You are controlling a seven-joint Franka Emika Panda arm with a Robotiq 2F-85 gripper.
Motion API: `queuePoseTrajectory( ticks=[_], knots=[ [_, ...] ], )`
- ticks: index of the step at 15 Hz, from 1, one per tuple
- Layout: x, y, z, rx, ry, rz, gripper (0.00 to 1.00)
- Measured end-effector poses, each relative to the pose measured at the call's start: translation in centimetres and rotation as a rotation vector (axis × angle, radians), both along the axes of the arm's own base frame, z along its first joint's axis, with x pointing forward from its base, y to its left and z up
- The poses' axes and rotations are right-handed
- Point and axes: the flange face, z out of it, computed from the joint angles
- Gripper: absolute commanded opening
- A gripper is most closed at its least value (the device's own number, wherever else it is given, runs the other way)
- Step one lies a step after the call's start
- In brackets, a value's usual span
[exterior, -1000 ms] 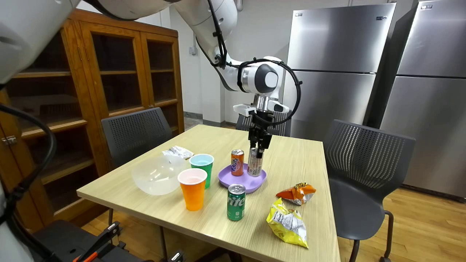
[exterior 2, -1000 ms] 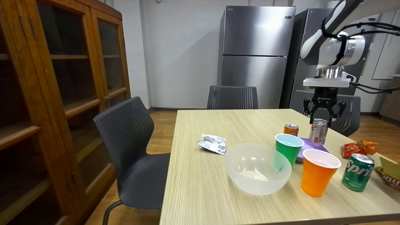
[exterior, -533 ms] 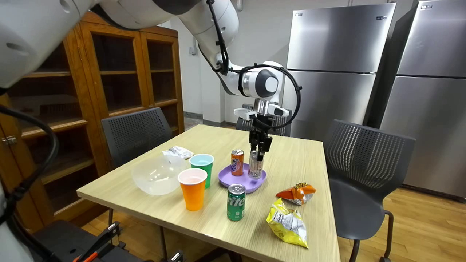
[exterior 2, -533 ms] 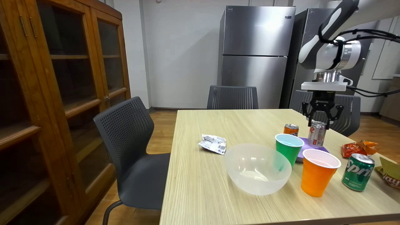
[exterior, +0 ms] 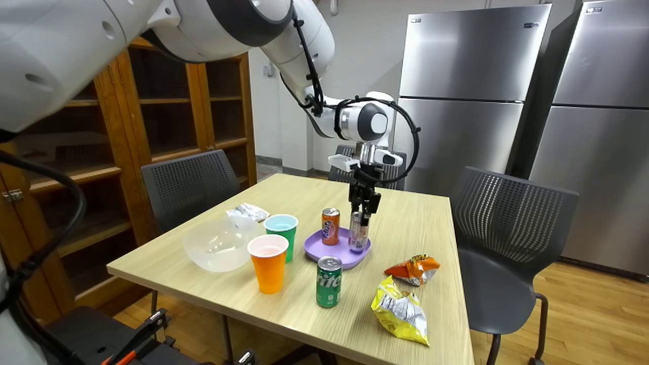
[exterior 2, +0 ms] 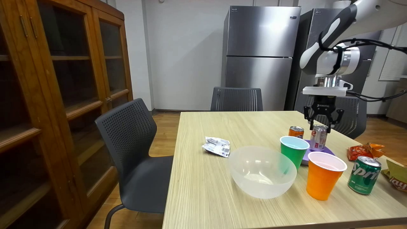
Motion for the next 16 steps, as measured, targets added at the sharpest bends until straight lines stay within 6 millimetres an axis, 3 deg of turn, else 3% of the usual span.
queuePoseTrajectory(
  ticks=[1, 2, 3, 6, 10, 16],
  knots=[
    [0.2, 0.0, -0.2, 0.0, 0.002, 0.002, 0.38],
    [0.3, 0.0, -0.3, 0.0, 0.005, 0.003, 0.58],
    [0.4, 0.1, -0.5, 0.001, 0.008, 0.004, 0.88],
    [0.6, 0.1, -0.5, 0.001, 0.011, 0.006, 0.99],
    [1.1, 0.2, 0.4, -0.002, -0.006, 0.009, 1.0],
    [1.2, 0.1, 4.8, -0.005, -0.057, 0.012, 1.0]
  ],
)
